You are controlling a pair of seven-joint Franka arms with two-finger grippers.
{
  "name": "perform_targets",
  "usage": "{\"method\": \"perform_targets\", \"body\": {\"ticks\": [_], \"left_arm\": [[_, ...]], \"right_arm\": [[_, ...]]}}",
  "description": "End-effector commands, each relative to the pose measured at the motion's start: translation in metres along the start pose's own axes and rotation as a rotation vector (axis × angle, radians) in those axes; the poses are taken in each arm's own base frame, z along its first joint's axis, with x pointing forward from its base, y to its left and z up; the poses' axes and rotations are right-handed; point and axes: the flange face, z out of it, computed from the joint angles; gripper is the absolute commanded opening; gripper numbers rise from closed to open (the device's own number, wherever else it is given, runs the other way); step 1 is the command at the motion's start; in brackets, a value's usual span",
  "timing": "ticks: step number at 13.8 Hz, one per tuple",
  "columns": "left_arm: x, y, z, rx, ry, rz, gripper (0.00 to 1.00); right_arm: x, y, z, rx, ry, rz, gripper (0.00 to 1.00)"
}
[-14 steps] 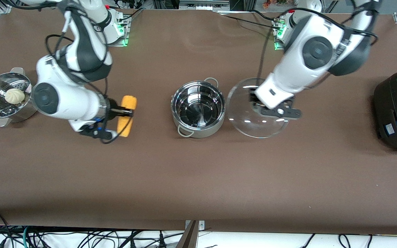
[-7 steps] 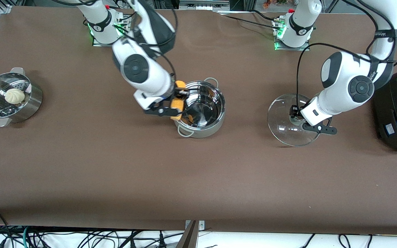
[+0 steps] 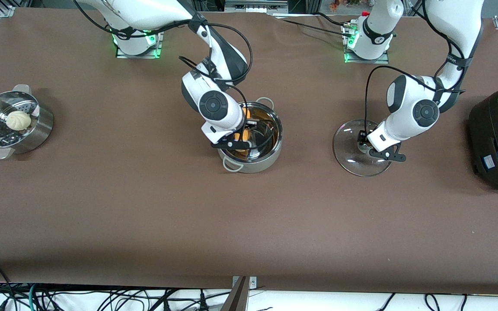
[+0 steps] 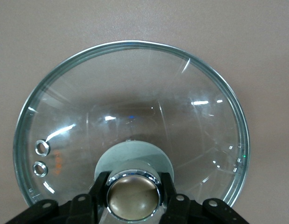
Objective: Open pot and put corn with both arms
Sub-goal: 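Carry the corn over the pot while the left gripper lowers the lid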
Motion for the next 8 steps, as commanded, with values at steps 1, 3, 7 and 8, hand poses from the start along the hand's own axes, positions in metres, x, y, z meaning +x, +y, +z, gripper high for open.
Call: {"method": "perform_targets", "body": {"ticks": [1, 3, 7, 8], "left_arm": [[0.002, 0.001, -0.014, -0.007, 0.021, 0.017, 0.8], [0.004, -0.001, -0.03, -0.005, 0.047, 0.012, 1.0], [0.008, -0.004, -0.112, -0.018, 0.037, -0.018, 1.0], [0.016, -0.003, -0.145, -0.027, -0.001, -0.039, 1.0]], "right_arm": [[0.005, -0.006, 0.013, 0.0, 0.008, -0.012, 0.03], [0.01, -0.007, 0.017, 0.021, 0.035, -0.008, 0.43], [0.012, -0.006, 0.016, 0.01, 0.053, -0.016, 1.0], [0.011, -0.007, 0.009, 0.017, 0.061, -0.021, 1.0]]}}
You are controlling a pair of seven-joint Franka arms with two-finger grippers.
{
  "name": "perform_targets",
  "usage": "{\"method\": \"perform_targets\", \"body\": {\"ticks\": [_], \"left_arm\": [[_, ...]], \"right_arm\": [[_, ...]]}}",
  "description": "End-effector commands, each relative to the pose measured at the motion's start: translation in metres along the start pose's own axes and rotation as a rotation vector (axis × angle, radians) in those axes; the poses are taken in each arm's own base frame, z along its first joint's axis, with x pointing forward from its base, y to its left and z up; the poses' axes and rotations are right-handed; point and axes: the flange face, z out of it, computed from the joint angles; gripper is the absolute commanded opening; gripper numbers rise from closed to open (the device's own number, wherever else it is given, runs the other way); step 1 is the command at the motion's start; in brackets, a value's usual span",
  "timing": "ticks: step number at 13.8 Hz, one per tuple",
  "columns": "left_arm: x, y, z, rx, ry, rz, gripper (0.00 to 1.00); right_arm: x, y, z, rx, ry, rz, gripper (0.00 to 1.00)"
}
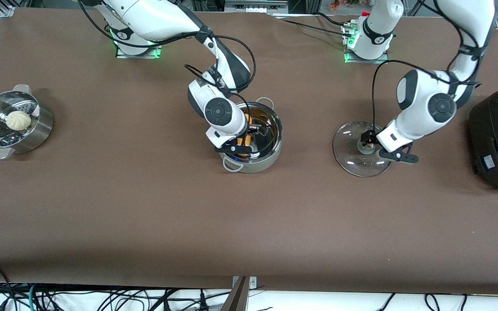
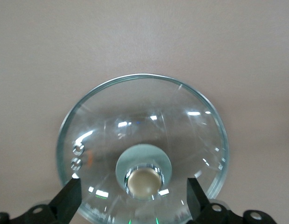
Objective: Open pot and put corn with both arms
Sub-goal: 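Release the corn into the pot while the left gripper releases the lid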
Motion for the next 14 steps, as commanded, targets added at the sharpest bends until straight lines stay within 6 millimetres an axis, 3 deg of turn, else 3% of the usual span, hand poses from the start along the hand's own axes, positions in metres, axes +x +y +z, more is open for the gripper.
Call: {"method": "perform_targets", "body": {"ticks": [1, 3, 5, 7, 8, 11, 12, 13, 14], "left_arm": [[0.014, -0.003, -0.106, -0.029, -0.057, -0.044, 1.0], [0.021, -0.002, -0.18, -0.021, -0.087, -0.068, 1.0], [0.012, -0.01, -0.246, 0.048, -0.108, -0.114, 1.0], [-0.004, -0.014, -0.292, 0.05, -0.128, -0.173, 1.0], [-0.012, -0.015, -0.308, 0.051, -0.125, -0.178, 1.0], [-0.02, -0.021, -0.322, 0.05, -0.109, -0.194, 1.0], [-0.023, -0.024, -0.326, 0.048, -0.1, -0.202, 1.0], [-0.025, -0.026, -0.329, 0.046, -0.09, -0.206, 1.0], [-0.028, -0.028, -0.334, 0.042, -0.076, -0.212, 1.0]], "right_arm": [[0.002, -0.006, -0.024, 0.012, 0.039, -0.023, 1.0], [0.001, -0.006, -0.052, 0.029, 0.07, -0.027, 1.0], [0.01, 0.008, -0.099, 0.039, 0.147, -0.017, 1.0], [0.011, 0.026, -0.141, -0.006, 0.188, -0.018, 1.0], [0.009, 0.035, -0.161, -0.033, 0.206, -0.018, 1.0], [0.018, 0.075, -0.225, -0.092, 0.313, 0.0, 1.0], [0.026, 0.098, -0.236, -0.132, 0.295, 0.01, 1.0], [0.041, 0.14, -0.255, -0.156, 0.275, 0.054, 1.0], [0.043, 0.159, -0.282, -0.156, 0.299, 0.041, 1.0]]}}
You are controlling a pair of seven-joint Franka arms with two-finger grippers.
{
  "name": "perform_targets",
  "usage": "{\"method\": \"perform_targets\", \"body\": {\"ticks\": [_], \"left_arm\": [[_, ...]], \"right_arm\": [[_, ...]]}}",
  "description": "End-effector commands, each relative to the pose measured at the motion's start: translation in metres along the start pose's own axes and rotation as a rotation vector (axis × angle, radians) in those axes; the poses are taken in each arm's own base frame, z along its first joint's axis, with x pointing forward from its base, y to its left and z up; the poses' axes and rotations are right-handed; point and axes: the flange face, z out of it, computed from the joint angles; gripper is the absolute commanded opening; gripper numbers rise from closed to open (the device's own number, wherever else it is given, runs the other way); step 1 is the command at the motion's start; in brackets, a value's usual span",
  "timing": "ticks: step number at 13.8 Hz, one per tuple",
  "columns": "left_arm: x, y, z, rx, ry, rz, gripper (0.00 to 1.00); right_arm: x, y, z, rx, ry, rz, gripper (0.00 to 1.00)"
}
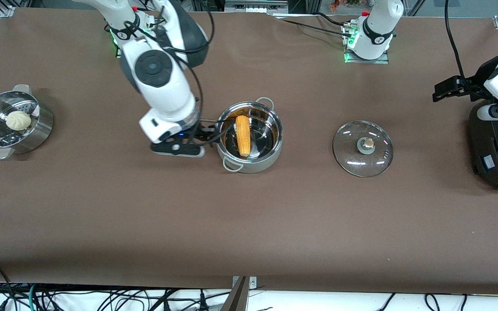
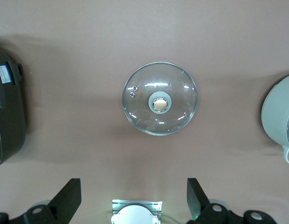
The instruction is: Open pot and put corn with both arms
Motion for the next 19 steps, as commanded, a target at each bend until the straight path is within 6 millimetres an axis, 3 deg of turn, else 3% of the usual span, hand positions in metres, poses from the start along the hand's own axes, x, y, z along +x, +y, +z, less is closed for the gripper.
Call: {"method": "perform_targets", "body": {"ticks": [1, 3, 5, 8, 10, 11, 14, 17, 19], "left_arm": [[-0.01, -0.008, -0.015, 0.007, 0.031, -0.026, 1.0], [-0.016, -0.01, -0.019, 0.002, 0.038, -0.048, 1.0], [-0.017, -0.01, -0.018, 0.002, 0.04, -0.05, 1.0], [-0.017, -0.011, -0.018, 0.0, 0.039, -0.051, 1.0], [-0.017, -0.011, -0.018, 0.0, 0.039, -0.051, 1.0], [-0.017, -0.012, -0.018, -0.002, 0.039, -0.052, 1.0], [-0.017, -0.011, -0.017, 0.0, 0.038, -0.051, 1.0], [-0.017, -0.011, -0.017, 0.0, 0.036, -0.051, 1.0], [-0.017, -0.011, -0.017, 0.0, 0.036, -0.051, 1.0]], "right_arm": [[0.022, 0.076, -0.052, -0.008, 0.027, 0.006, 1.0], [0.032, 0.153, -0.082, -0.014, -0.033, -0.026, 1.0], [0.037, 0.215, -0.109, -0.002, -0.034, -0.114, 1.0], [0.031, 0.295, -0.157, 0.024, 0.043, -0.058, 1.0], [0.008, 0.315, -0.135, 0.011, -0.025, -0.035, 1.0], [0.004, 0.318, -0.134, 0.01, -0.023, -0.067, 1.0], [0.001, 0.307, -0.137, -0.038, -0.018, -0.12, 1.0], [0.004, 0.309, -0.136, -0.028, -0.009, -0.107, 1.0], [0.007, 0.326, -0.135, -0.023, -0.007, -0.082, 1.0]]}}
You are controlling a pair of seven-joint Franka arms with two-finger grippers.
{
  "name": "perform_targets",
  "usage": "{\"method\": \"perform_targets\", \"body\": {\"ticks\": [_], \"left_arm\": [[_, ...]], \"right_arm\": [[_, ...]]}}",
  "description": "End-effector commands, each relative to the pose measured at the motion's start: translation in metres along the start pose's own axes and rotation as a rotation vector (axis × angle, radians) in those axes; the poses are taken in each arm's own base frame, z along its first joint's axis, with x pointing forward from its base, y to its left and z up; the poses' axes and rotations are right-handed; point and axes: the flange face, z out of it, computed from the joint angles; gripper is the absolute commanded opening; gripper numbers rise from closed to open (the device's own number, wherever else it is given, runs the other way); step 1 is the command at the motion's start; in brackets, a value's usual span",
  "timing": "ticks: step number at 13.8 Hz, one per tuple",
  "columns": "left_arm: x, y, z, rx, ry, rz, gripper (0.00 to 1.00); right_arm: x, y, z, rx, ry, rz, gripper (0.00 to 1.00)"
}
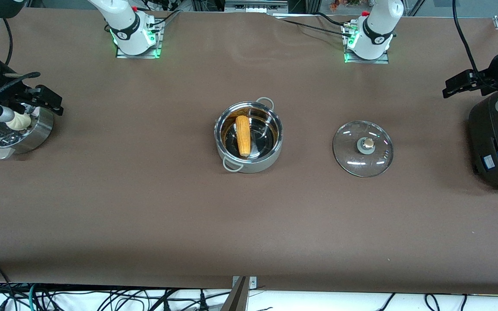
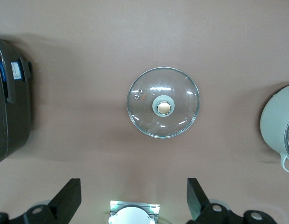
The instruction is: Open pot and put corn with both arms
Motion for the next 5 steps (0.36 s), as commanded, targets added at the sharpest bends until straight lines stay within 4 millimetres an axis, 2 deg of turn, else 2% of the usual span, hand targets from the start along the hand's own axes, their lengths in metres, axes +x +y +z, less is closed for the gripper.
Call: {"method": "perform_targets", "body": {"ticks": [1, 5], "left_arm": [[-0.0048, -0.0002, 0.0001, 0.006, 0.001, -0.007, 1.0], [-0.0045, -0.0001, 0.0022, 0.005, -0.004, -0.007, 1.0]], "right_arm": [[-0.006, 0.0224, 0.0002, 0.006, 0.011, 0.026, 1.0], [-0.0066, 0.0228, 0.0009, 0.02, 0.009, 0.042, 1.0]]}}
